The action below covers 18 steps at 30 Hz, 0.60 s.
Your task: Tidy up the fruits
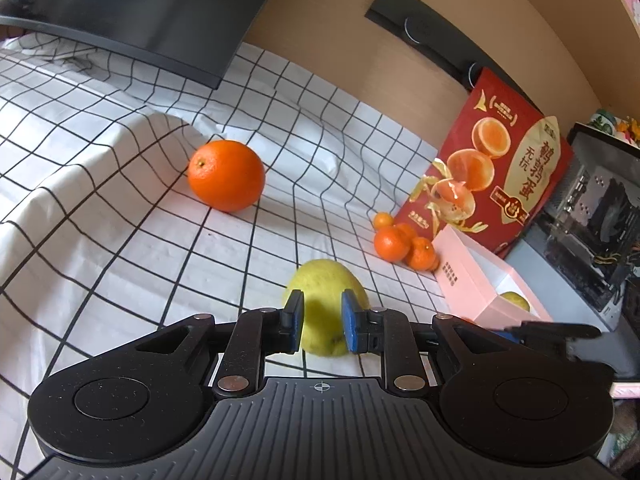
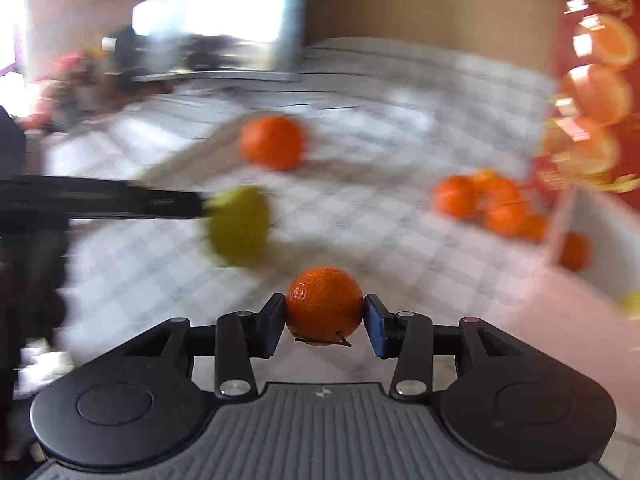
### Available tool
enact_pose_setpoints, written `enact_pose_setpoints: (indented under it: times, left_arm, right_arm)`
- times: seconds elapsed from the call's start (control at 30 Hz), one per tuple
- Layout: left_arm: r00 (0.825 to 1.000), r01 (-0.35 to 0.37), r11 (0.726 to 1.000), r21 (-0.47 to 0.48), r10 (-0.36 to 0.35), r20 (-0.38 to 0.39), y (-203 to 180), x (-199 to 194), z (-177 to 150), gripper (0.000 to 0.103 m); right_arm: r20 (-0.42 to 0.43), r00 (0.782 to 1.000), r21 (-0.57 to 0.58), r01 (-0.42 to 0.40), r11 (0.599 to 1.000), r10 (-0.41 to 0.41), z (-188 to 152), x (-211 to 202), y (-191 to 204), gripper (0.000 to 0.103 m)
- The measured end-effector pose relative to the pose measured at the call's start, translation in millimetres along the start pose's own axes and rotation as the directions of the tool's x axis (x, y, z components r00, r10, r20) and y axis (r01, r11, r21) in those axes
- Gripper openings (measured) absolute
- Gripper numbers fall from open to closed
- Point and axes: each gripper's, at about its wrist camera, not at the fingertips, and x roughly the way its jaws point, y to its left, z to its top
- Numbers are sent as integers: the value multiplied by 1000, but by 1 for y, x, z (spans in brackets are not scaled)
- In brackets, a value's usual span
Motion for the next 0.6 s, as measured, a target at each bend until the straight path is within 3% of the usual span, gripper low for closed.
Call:
enact_pose_setpoints:
  times: [0.07, 0.17, 0.23, 0.27, 0.4, 0.5, 0.6]
  left_arm:
    - [1000, -7, 1000, -9, 7, 6, 1, -1, 1, 23]
    - [1000, -12, 999, -36, 12, 8, 4, 0, 6, 23]
    - [1000, 1, 999, -38, -1, 7, 1, 3, 14, 23]
    - [1000, 0, 1000, -20, 0, 7, -3, 6, 19, 24]
    - [993, -102, 989, 109, 107, -40, -23, 25, 39, 24]
    - [978, -177, 962, 208, 196, -77, -36, 36, 42, 25]
    - [967, -210, 942, 262, 239, -86, -45, 40, 44, 26]
  right_arm:
    - [-9, 999, -1, 50, 999, -50, 0, 6, -10, 42]
    - [-51, 998, 35, 30, 999, -29, 0, 15, -22, 43]
    - [-54, 998, 47, 26, 999, -24, -3, 17, -25, 46]
    - [-54, 998, 43, 33, 999, -31, -4, 16, -25, 53]
    - [-18, 998, 10, 68, 998, -68, -14, 1, -20, 69]
    - [-2, 994, 6, 112, 994, -112, -25, -14, -25, 71]
    - [18, 983, 1, 181, 984, -181, -41, -28, -35, 73]
